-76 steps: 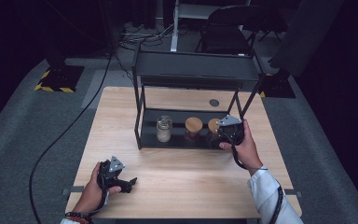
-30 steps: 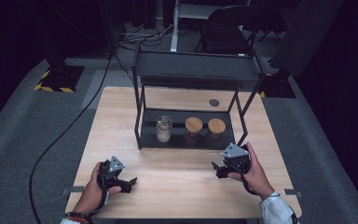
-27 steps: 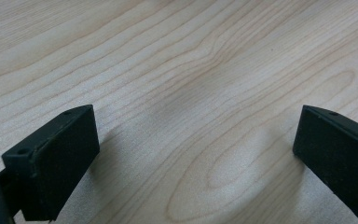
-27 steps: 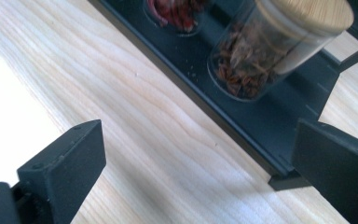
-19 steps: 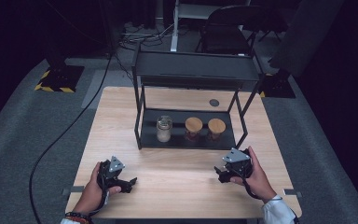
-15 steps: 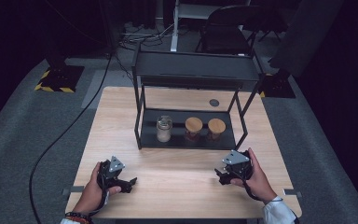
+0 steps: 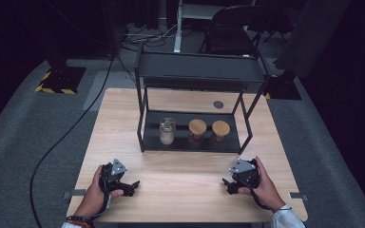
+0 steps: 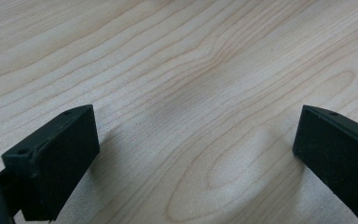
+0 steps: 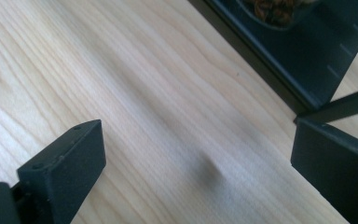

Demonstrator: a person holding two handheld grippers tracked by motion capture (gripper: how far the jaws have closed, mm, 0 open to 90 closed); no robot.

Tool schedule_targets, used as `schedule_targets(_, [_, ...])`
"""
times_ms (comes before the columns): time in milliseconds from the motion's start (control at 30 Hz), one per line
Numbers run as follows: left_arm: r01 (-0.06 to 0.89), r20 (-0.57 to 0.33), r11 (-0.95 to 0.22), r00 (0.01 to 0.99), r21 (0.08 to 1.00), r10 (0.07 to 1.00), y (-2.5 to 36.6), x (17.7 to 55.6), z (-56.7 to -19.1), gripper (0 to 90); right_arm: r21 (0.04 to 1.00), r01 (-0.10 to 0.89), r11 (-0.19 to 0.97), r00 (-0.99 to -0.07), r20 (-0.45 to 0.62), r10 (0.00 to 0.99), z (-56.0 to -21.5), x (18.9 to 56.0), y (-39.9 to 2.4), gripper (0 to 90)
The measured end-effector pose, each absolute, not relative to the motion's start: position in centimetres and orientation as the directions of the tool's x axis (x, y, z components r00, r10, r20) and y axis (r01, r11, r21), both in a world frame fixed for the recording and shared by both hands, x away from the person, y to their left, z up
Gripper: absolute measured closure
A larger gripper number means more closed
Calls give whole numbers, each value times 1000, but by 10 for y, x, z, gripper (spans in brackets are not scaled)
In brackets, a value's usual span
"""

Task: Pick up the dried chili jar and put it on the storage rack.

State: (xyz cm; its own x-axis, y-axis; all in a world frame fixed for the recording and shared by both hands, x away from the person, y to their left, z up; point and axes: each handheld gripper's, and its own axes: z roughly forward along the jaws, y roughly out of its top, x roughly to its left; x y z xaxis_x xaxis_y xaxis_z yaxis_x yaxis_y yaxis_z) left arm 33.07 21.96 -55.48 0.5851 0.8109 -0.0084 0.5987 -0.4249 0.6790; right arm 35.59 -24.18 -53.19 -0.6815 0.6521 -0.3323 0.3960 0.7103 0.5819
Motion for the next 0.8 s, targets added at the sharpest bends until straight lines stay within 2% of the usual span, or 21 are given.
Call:
schedule_targets(267, [598, -8, -426, 586, 679, 810, 220, 331, -555, 0, 596, 417, 686, -674, -303, 674, -536, 352, -250, 26])
schedule_targets(800, [599, -9, -425, 585, 679, 811, 219, 331, -555, 0, 672, 478, 565, -639, -175, 749, -545, 345, -283, 1])
